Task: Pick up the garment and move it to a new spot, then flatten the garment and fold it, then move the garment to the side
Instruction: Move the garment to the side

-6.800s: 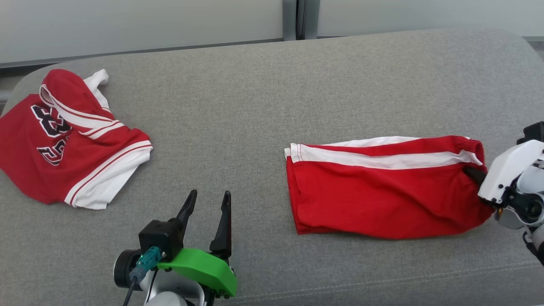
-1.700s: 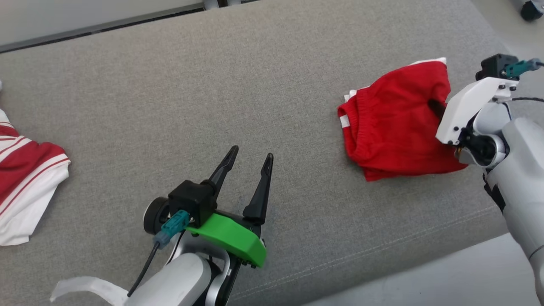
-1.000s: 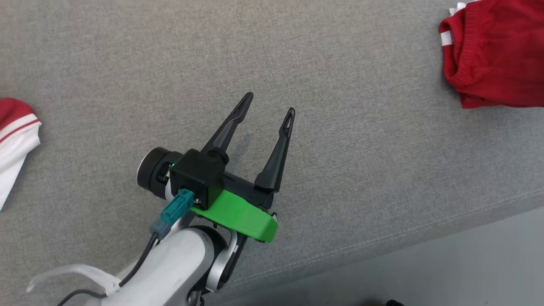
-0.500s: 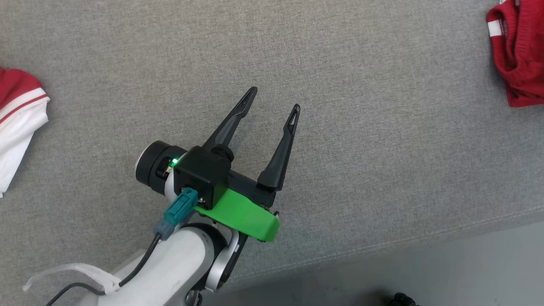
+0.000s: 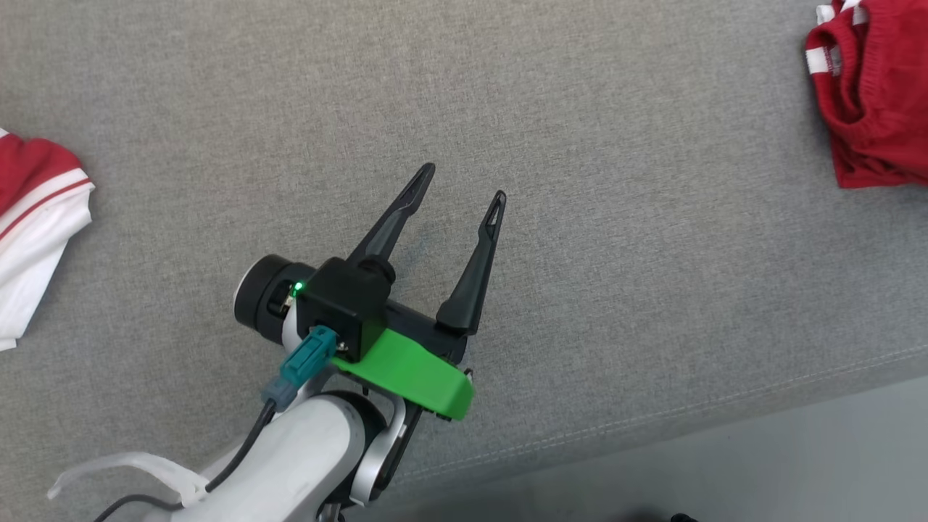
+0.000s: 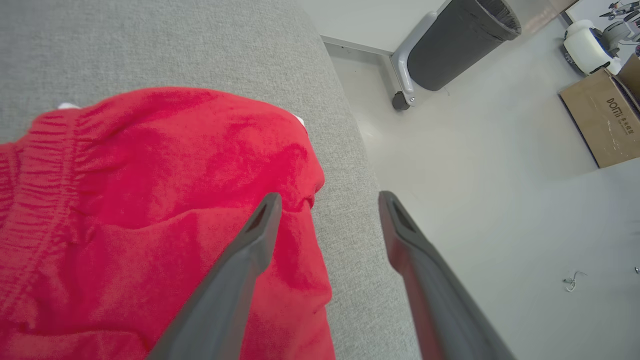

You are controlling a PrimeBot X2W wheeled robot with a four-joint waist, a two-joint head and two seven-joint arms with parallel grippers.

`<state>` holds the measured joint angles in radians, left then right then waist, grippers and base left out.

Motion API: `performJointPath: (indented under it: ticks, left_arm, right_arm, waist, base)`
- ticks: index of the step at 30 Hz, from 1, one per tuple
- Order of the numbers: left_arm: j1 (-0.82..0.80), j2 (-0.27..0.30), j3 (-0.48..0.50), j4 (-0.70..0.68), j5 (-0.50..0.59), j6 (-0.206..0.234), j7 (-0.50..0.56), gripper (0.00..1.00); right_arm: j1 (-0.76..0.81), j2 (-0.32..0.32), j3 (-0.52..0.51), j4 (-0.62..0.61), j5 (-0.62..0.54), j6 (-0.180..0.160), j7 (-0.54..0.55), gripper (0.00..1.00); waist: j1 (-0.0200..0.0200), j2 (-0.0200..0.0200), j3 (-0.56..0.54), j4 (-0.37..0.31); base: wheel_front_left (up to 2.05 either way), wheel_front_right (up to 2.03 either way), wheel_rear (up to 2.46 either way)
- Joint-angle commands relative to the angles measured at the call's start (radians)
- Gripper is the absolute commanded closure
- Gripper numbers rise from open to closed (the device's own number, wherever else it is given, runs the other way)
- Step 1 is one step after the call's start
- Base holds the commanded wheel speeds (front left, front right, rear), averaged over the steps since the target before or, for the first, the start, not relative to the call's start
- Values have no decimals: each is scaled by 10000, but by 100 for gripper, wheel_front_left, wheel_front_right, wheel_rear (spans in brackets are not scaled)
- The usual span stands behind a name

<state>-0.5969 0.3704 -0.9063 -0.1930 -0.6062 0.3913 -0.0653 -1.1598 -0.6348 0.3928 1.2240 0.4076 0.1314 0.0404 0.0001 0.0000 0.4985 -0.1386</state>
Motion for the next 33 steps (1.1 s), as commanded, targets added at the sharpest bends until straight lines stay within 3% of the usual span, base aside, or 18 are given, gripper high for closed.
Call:
performJointPath:
  ticks: [1,9,20,27,33]
  left_arm:
    - [204,50,37,62,-69,-21,-88,0]
    - [790,8,338,717,-695,-140,-562,0]
    - [1848,213,1255,1854,-1686,-157,-1397,0]
    - [2972,683,2103,2405,-2276,-22,-1760,0]
    - [3951,1126,2785,2787,-2671,-199,-1922,0]
  right_arm:
    - [45,141,6,14,-16,-14,-158,0]
    - [336,908,524,-902,515,-14,-756,0]
    - [1512,1347,1439,-2513,1673,-14,-1373,0]
    - [2584,1676,1648,-3167,2177,-14,-1792,0]
    - [3638,2207,1642,-3634,2331,-14,-2034,0]
  waist:
    - [-1,0,-295,-78]
    - [-1,0,-1511,-63]
    - [-1,0,-3227,409]
    - [-1,0,-4251,699]
    - [-1,0,-4884,869]
  base:
    - [0,0,0]
    - [0,0,0]
    - [0,0,0]
    - [0,0,0]
    - [0,0,0]
